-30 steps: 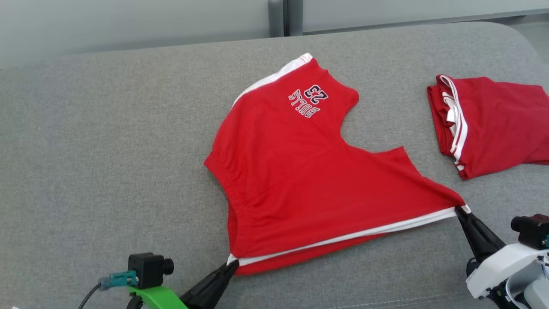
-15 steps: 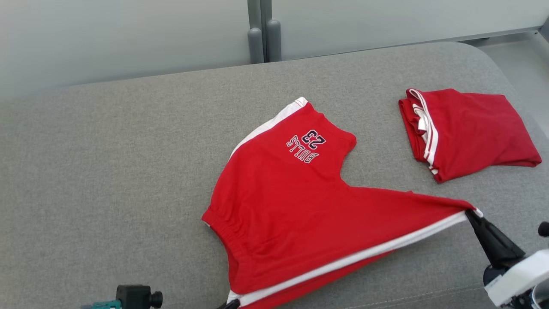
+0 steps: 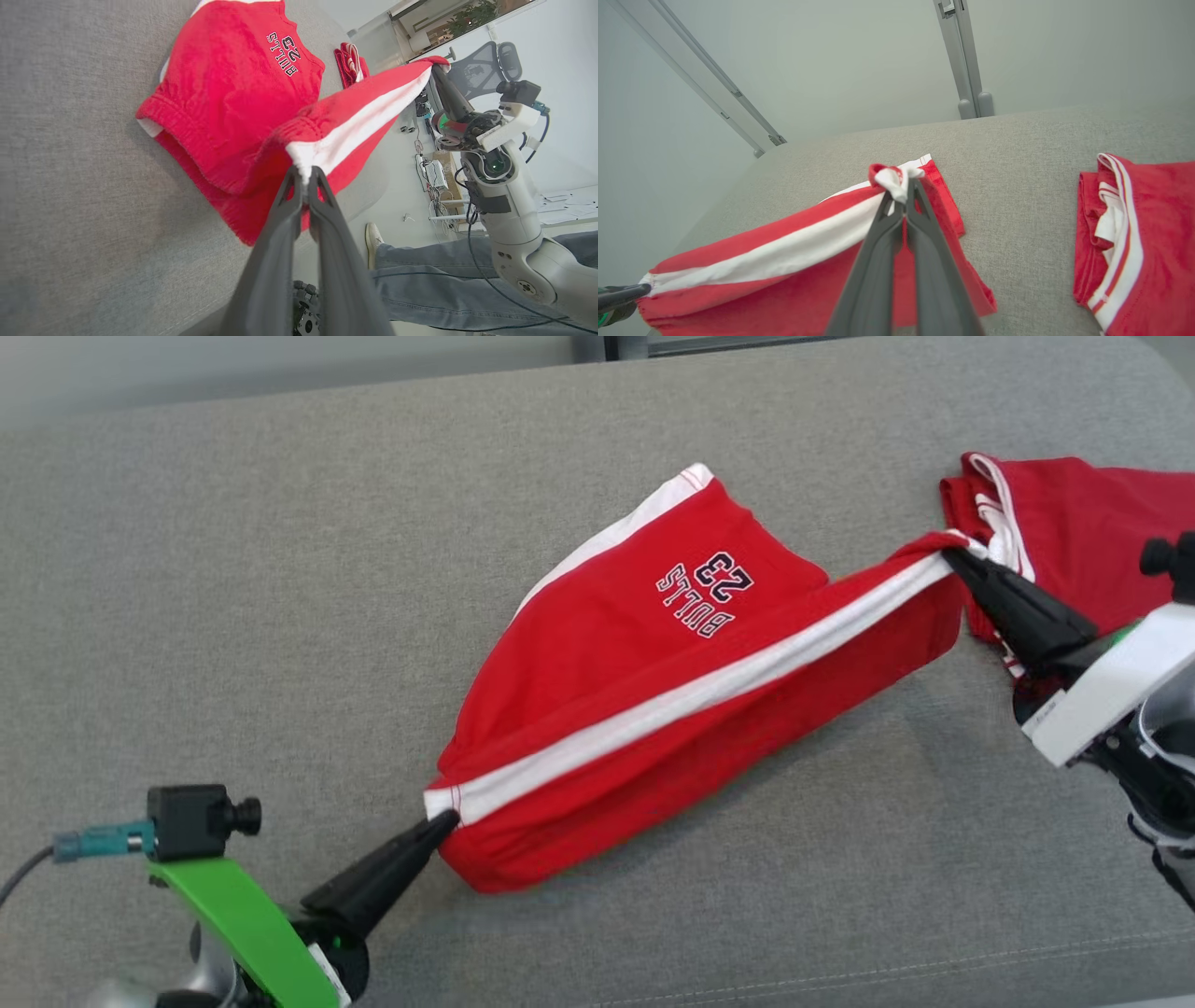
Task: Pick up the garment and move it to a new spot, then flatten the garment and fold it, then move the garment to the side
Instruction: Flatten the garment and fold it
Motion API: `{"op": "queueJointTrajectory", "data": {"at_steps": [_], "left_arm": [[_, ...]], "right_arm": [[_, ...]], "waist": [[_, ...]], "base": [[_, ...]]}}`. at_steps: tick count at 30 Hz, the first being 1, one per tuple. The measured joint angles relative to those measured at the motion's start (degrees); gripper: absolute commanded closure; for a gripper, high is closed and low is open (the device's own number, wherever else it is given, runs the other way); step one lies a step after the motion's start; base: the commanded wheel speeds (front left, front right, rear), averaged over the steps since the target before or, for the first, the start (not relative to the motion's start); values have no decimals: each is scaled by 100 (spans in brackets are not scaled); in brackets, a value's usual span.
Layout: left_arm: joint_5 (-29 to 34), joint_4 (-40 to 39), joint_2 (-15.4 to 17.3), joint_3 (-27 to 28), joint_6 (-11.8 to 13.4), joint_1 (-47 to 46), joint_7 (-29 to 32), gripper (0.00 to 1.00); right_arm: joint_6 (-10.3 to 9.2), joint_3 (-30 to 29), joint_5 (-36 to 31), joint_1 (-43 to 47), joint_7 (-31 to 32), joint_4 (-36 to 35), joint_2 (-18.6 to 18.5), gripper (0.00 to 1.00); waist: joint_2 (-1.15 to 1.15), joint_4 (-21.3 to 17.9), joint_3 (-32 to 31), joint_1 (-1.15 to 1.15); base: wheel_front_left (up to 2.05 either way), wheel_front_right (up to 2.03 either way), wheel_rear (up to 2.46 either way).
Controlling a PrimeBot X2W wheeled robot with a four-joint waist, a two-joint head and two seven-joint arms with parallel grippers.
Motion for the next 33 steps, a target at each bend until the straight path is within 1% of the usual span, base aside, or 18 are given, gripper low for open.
{"op": "queueJointTrajectory", "data": {"at_steps": [4, 6, 10, 14, 15, 19, 23, 28, 33], "left_arm": [[-14, -3, -1, 124, 190, -549, 160, 100], [-14, -18, -12, 85, 222, -808, 318, 100], [-188, 41, -169, 19, 316, -1210, 475, 100], [-236, 199, -383, -12, 405, -1617, 575, 100], [-275, 300, -477, -8, 436, -1797, 582, 100], [-361, 478, -683, 41, 486, -2107, 602, 100], [-363, 577, -765, 104, 487, -2376, 619, 100], [-367, 869, -923, 96, 483, -2672, 617, 100], [-366, 1143, -1018, 37, 404, -2848, 617, 100]], "right_arm": [[-19, 22, -90, -628, 458, 237, -85, 100], [-78, 12, -96, -911, 646, 321, -100, 100], [-198, -12, -160, -1518, 994, 472, -178, 100], [-283, 19, -307, -2007, 1314, 609, -246, 100], [-318, 71, -401, -2211, 1449, 650, -250, 100], [-330, 162, -479, -2593, 1695, 726, -250, 100], [-323, 298, -539, -2933, 1924, 782, -244, 100], [-310, 353, -692, -3277, 1935, 985, -212, 100], [-243, 449, -749, -3453, 1935, 1210, -153, 100]], "waist": [[0, 188, 279, 0], [0, 298, 419, 0], [0, 525, 714, 0], [0, 745, 1021, 1], [0, 849, 1184, 1], [0, 1034, 1521, 1], [0, 1182, 1868, 0], [0, 1315, 2273, 0], [0, 1413, 2556, 1]], "base": [[0, 0, 0], [0, 0, 0], [0, 0, 0], [0, 0, 0], [0, 0, 0], [0, 0, 0], [0, 0, 0], [0, 0, 0], [0, 0, 0]]}}
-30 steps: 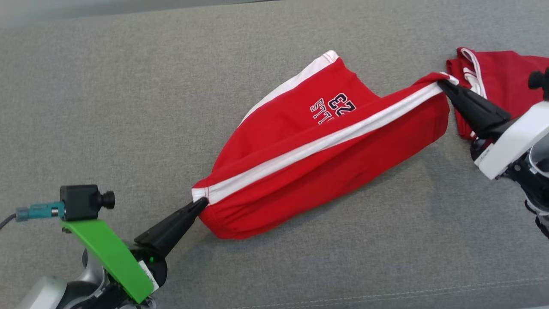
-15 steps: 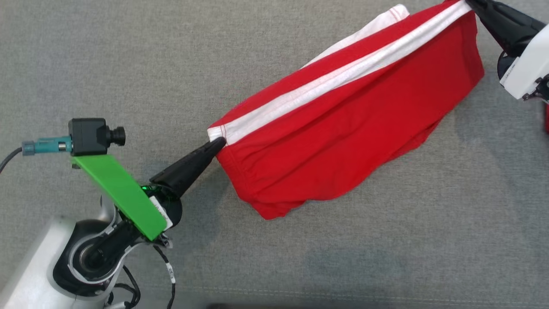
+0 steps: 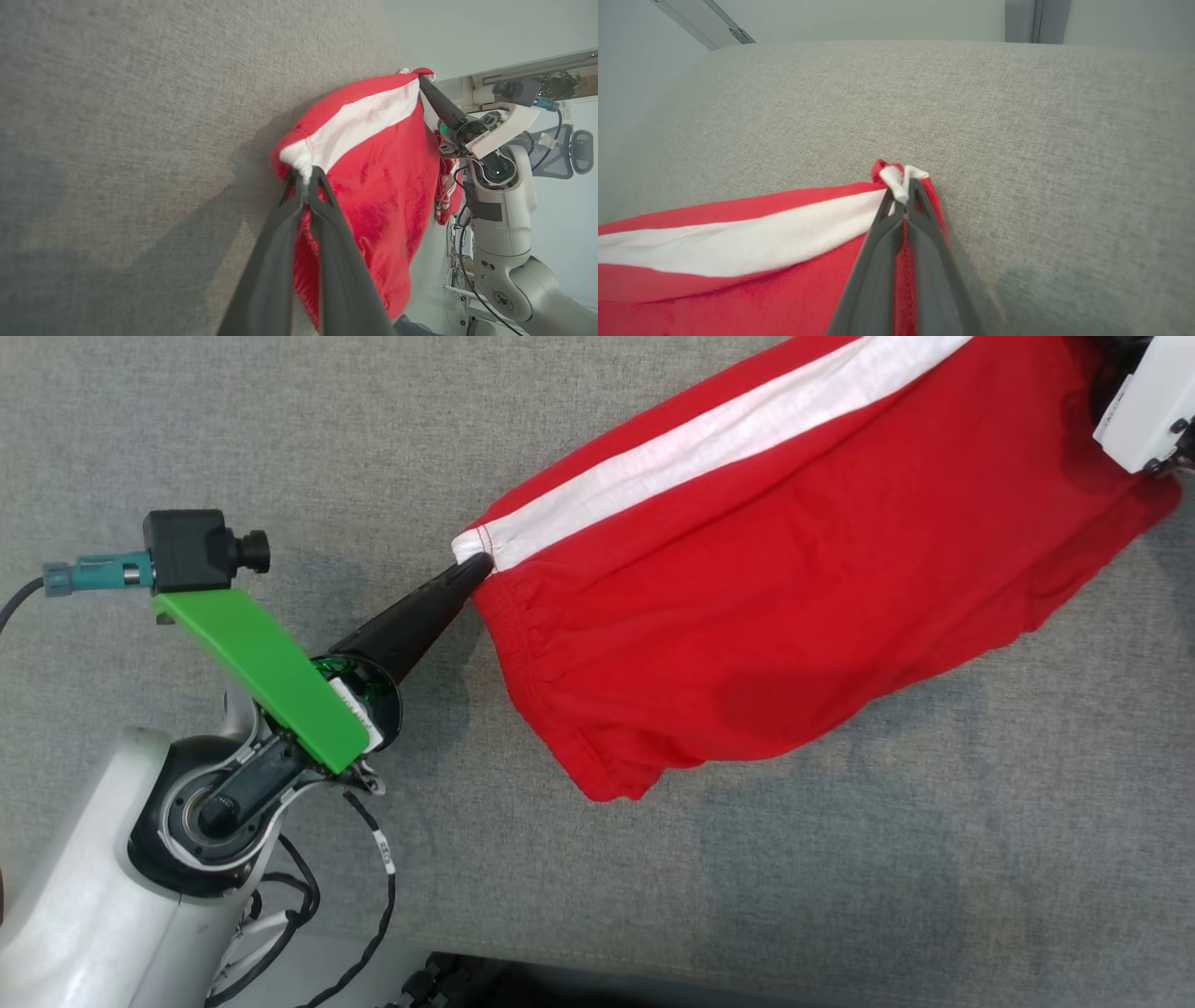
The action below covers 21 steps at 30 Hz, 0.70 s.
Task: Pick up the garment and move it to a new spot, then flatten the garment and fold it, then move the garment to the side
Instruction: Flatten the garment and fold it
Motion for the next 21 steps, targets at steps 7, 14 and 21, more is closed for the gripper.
{"op": "queueJointTrajectory", "data": {"at_steps": [7, 14, 21], "left_arm": [[9, 308, -98, -88, -104, -84, 0, 100], [9, 536, -134, -78, -210, -124, -19, 95], [275, 777, -65, -34, -312, -124, -238, 0]], "right_arm": [[82, 85, -79, -133, -70, 263, 107, 15], [153, 294, -355, -208, -297, 512, 166, 0], [231, 475, -354, -213, -499, 613, 327, 0]], "waist": [[0, 50, 52, 0], [0, 12, -79, 0], [0, -86, -322, 0]], "base": [[0, 0, 0], [0, 0, 0], [0, 0, 0]]}}
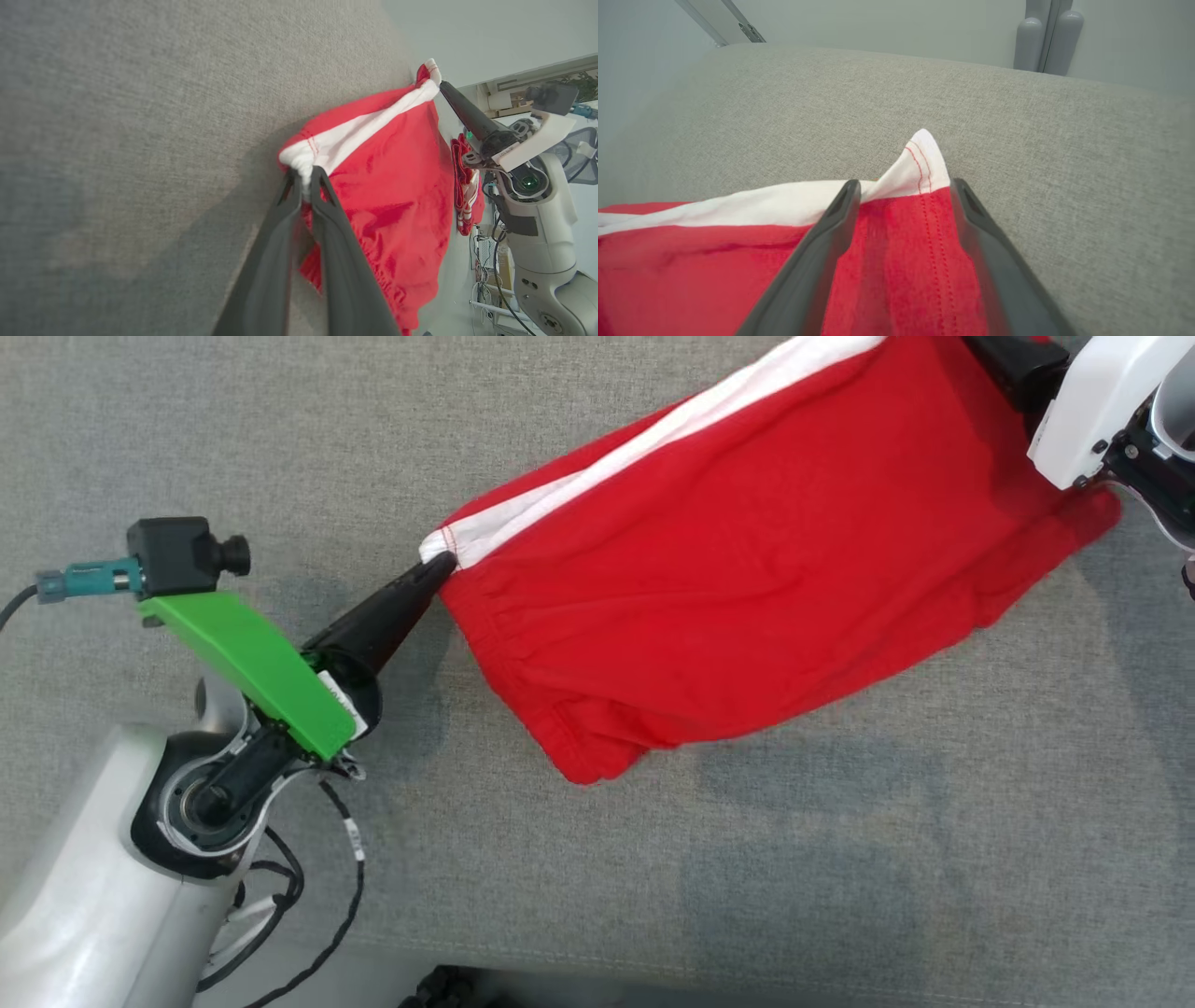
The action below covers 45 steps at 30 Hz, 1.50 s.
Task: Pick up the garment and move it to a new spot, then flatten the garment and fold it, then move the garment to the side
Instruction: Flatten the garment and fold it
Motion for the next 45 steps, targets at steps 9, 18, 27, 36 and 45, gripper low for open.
{"op": "queueJointTrajectory", "data": {"at_steps": [9, 18, 27, 36, 45], "left_arm": [[394, 64, 213, -66, -45, 129, -225, 0], [1619, -113, 522, 112, -113, 353, -1169, 0], [2493, -414, 474, 12, -27, 798, -2040, 0], [2973, -688, 271, -4, 276, 1106, -2761, 0], [3153, -655, 126, 24, 423, 1510, -3251, 0]], "right_arm": [[1, -94, 223, 49, -245, 231, 16, 0], [2, -114, 260, 575, -605, 502, -52, 0], [-1, -162, 272, 1245, -823, 834, -230, 0], [-65, -240, 371, 1331, -861, 1027, -201, 0], [-114, -175, 296, 1551, -934, 1371, -240, 0]], "waist": [[0, -139, -428, -1], [0, -224, -832, -1], [0, -143, -1222, -1], [0, 182, -1179, -1], [0, 495, -1088, -1]], "base": [[0, 0, 0], [0, 0, 0], [0, 0, 0], [0, 0, 0], [0, 0, 0]]}}
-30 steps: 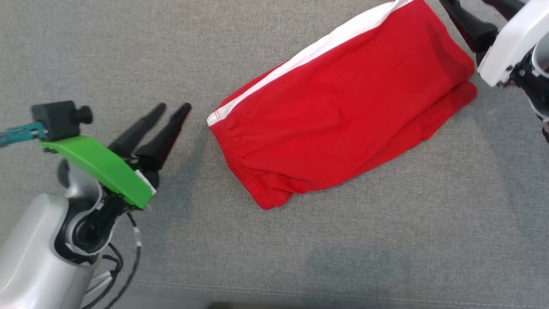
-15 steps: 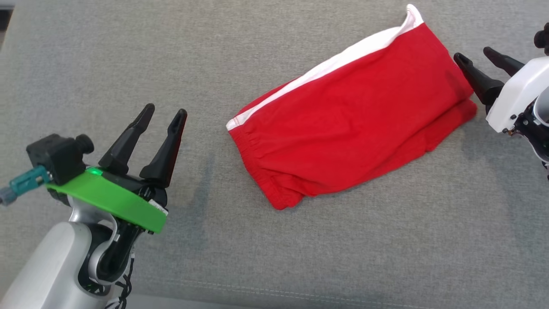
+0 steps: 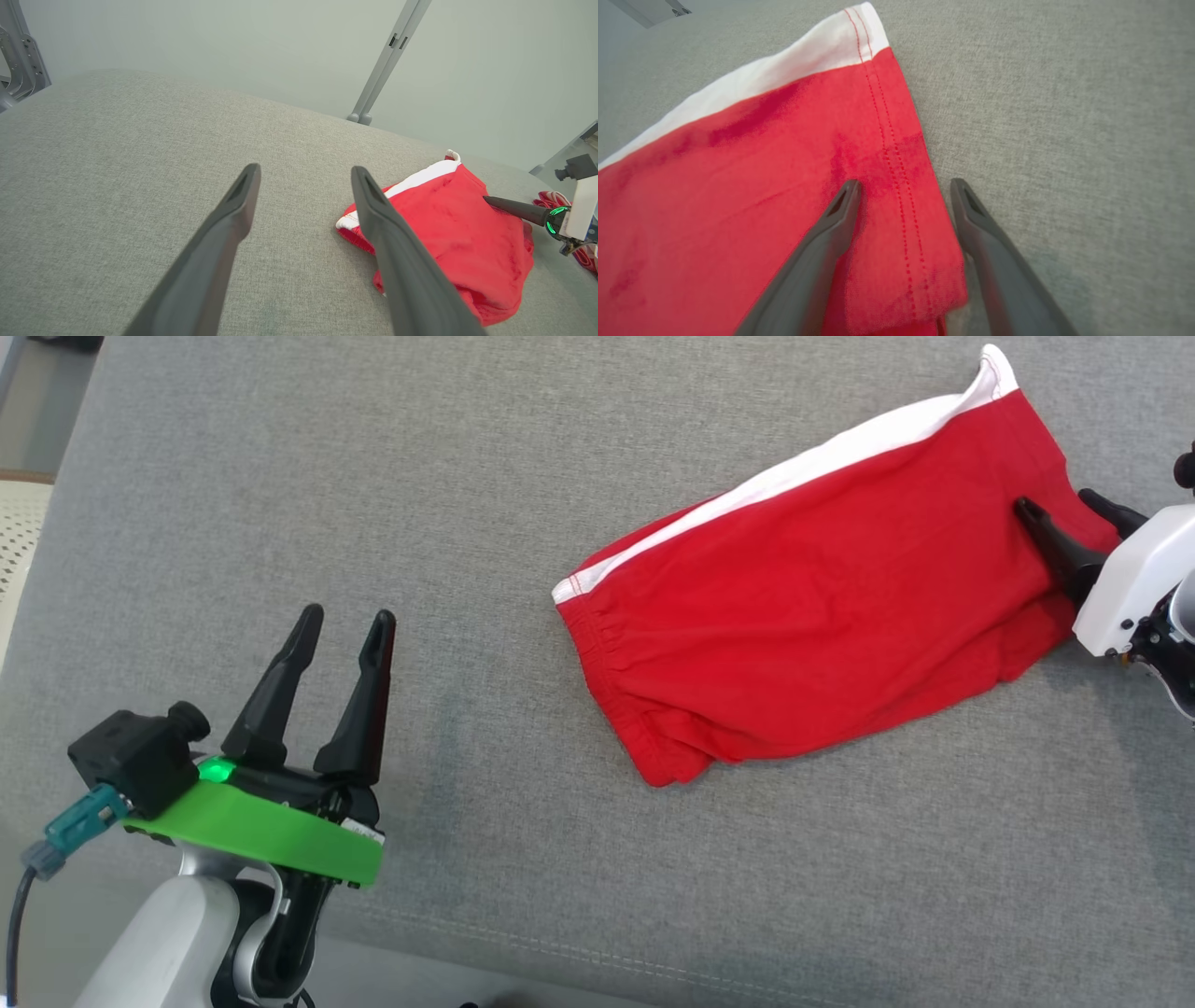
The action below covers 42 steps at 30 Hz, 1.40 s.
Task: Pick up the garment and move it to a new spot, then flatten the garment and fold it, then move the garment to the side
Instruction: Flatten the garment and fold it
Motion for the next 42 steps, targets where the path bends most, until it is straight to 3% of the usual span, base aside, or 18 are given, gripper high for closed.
{"op": "queueJointTrajectory", "data": {"at_steps": [7, 8, 9, 10, 11, 12, 23, 42], "left_arm": [[41, -3, -41, 71, 54, 215, -93, 0], [44, 2, -52, 75, 54, 264, -100, 0], [52, 9, -62, 82, 54, 264, -101, 0], [53, 16, -74, 96, 54, 264, -104, 0], [53, 19, -80, 108, 54, 264, -141, 0], [56, 21, -81, 123, 55, 264, -151, 0], [89, 151, -160, 219, 55, 434, -199, 0], [92, 166, -71, 282, 54, 776, -202, 0]], "right_arm": [[0, -20, 120, 2, 64, 159, 25, 0], [15, -53, 404, 10, 203, 192, 97, 14], [16, -60, 487, 10, 249, 213, 123, 53], [18, -63, 546, 10, 288, 231, 153, 67], [25, -59, 594, 10, 344, 242, 177, 93], [52, -55, 641, 10, 403, 258, 198, 100], [114, -392, 1510, 308, 703, 412, 494, 100], [116, -1084, 2587, 1173, 815, 231, 437, 100]], "waist": [[0, 139, -16, 0], [0, 147, -32, 0], [0, 147, -44, 0], [0, 146, -62, 0], [0, 143, -82, 0], [0, 138, -104, 0], [0, -15, -420, 0], [0, -613, -975, 0]], "base": [[0, 0, 0], [0, 0, 0], [0, 0, 0], [0, 0, 0], [0, 0, 0], [0, 0, 0], [0, 0, 0], [0, 0, 0]]}}
